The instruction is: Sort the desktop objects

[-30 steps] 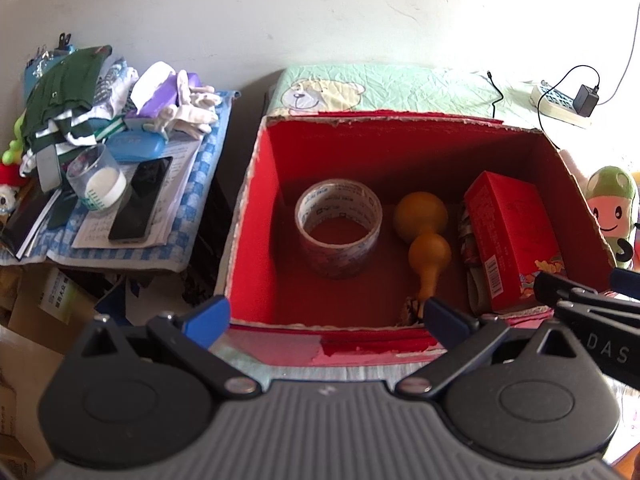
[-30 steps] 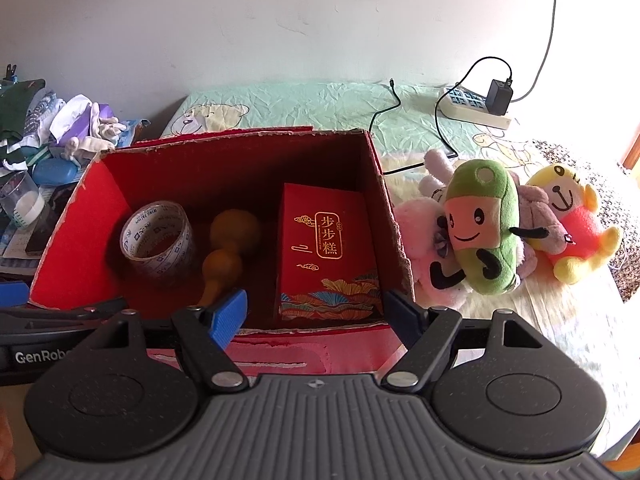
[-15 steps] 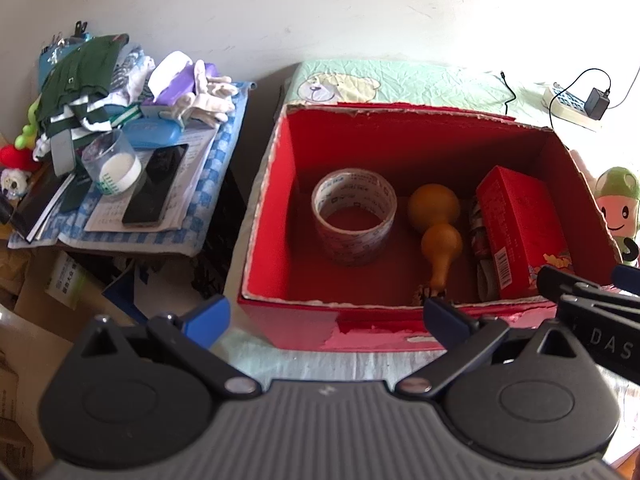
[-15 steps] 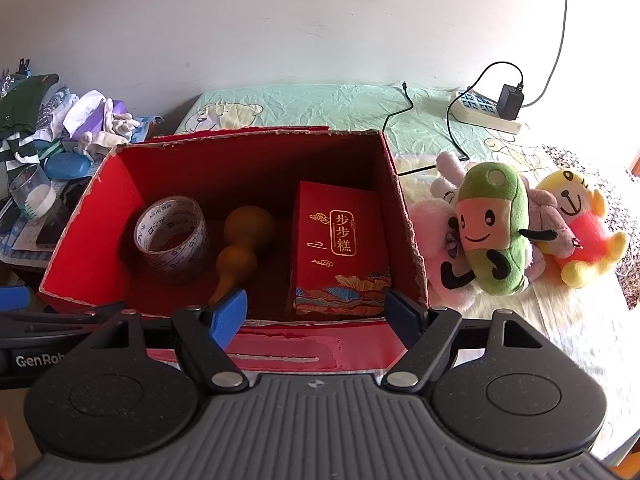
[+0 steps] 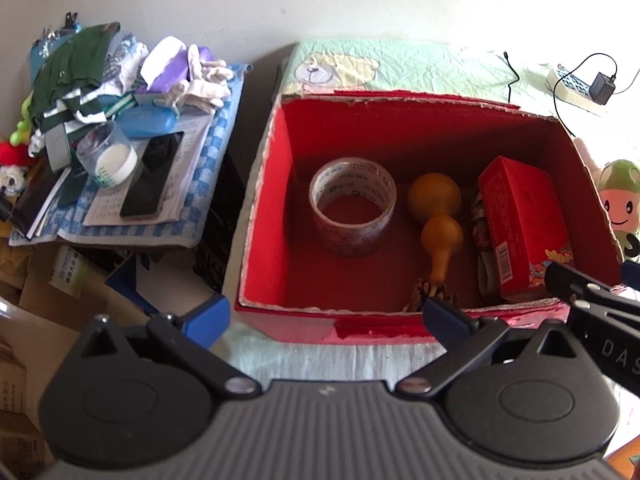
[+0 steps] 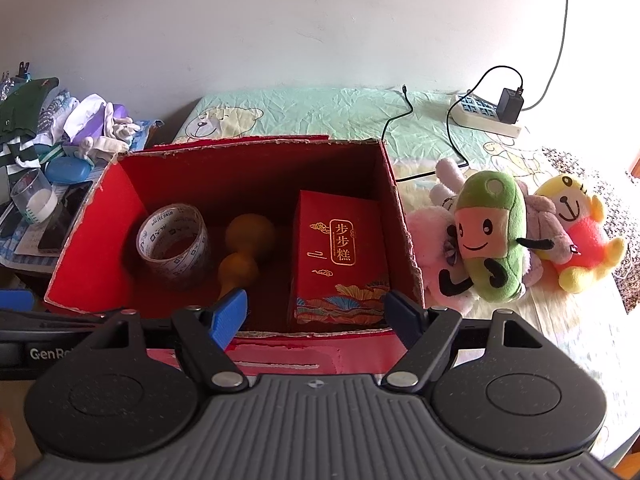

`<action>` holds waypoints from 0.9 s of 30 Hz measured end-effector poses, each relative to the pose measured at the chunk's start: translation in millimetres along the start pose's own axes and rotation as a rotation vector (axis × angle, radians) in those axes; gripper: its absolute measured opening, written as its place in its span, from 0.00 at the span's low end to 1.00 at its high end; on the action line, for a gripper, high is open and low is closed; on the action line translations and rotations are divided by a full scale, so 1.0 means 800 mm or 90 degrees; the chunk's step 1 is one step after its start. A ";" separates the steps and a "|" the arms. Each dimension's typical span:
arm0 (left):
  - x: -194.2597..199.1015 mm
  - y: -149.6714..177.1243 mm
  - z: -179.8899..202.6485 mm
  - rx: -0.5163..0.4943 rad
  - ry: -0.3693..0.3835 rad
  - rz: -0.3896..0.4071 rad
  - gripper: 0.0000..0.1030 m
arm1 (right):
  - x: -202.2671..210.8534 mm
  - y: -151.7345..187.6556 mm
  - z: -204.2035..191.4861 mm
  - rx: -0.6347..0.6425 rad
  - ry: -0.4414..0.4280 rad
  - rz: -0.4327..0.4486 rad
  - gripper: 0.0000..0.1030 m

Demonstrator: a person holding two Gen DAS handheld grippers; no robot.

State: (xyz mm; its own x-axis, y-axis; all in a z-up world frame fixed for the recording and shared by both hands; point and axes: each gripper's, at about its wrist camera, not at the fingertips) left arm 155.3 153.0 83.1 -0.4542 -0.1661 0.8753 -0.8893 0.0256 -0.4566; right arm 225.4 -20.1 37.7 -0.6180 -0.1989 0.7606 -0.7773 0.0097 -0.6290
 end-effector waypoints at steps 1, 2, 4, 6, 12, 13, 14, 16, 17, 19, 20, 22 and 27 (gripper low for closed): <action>0.001 -0.001 0.000 0.000 0.004 -0.002 1.00 | 0.001 -0.001 0.002 -0.003 -0.001 -0.005 0.76; 0.003 -0.001 0.002 -0.001 0.008 -0.002 1.00 | 0.003 -0.002 0.004 -0.008 -0.005 -0.010 0.76; 0.005 -0.001 0.006 -0.005 0.016 -0.002 1.00 | 0.007 -0.003 0.008 -0.015 -0.014 -0.015 0.76; 0.006 0.000 0.011 -0.010 0.023 0.000 1.00 | 0.010 -0.002 0.012 -0.016 -0.011 -0.021 0.76; 0.006 0.007 0.027 -0.022 0.028 0.007 1.00 | 0.014 0.000 0.023 -0.031 -0.002 -0.025 0.76; 0.006 0.011 0.029 -0.026 0.028 0.008 1.00 | 0.014 0.001 0.025 -0.035 -0.003 -0.028 0.76; 0.005 0.016 0.031 -0.029 0.028 0.008 1.00 | 0.014 0.003 0.028 -0.038 -0.004 -0.032 0.76; 0.000 0.028 0.036 -0.038 0.031 0.000 1.00 | 0.015 0.009 0.031 -0.034 -0.008 -0.041 0.76; -0.005 0.033 0.038 -0.043 0.032 -0.007 1.00 | 0.015 0.014 0.032 -0.031 -0.008 -0.046 0.76; -0.021 0.042 0.043 -0.050 0.033 -0.038 1.00 | 0.010 0.025 0.033 -0.024 -0.003 -0.064 0.76; -0.029 0.047 0.044 -0.050 0.036 -0.052 1.00 | 0.005 0.031 0.033 -0.018 -0.001 -0.074 0.76; -0.039 0.055 0.044 -0.048 0.037 -0.073 1.00 | -0.007 0.044 0.033 -0.011 0.016 -0.102 0.76; -0.047 0.070 0.045 -0.044 0.030 -0.090 1.00 | -0.025 0.062 0.035 -0.027 0.017 -0.159 0.76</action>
State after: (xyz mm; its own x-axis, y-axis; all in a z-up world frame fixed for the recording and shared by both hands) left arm 124.7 125.3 19.1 -0.3243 -0.1267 0.9374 -0.9455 0.0740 -0.3171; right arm 202.7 -43.4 -13.5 -0.4086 -0.1751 0.8958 -0.9102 0.0048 -0.4142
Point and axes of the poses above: each gripper's, at about its wrist camera, not at the fingertips, and x roughly against the way its jaws point, z to its right, y to its underside, and after that the axes turned 13 degrees about -x, right-handed
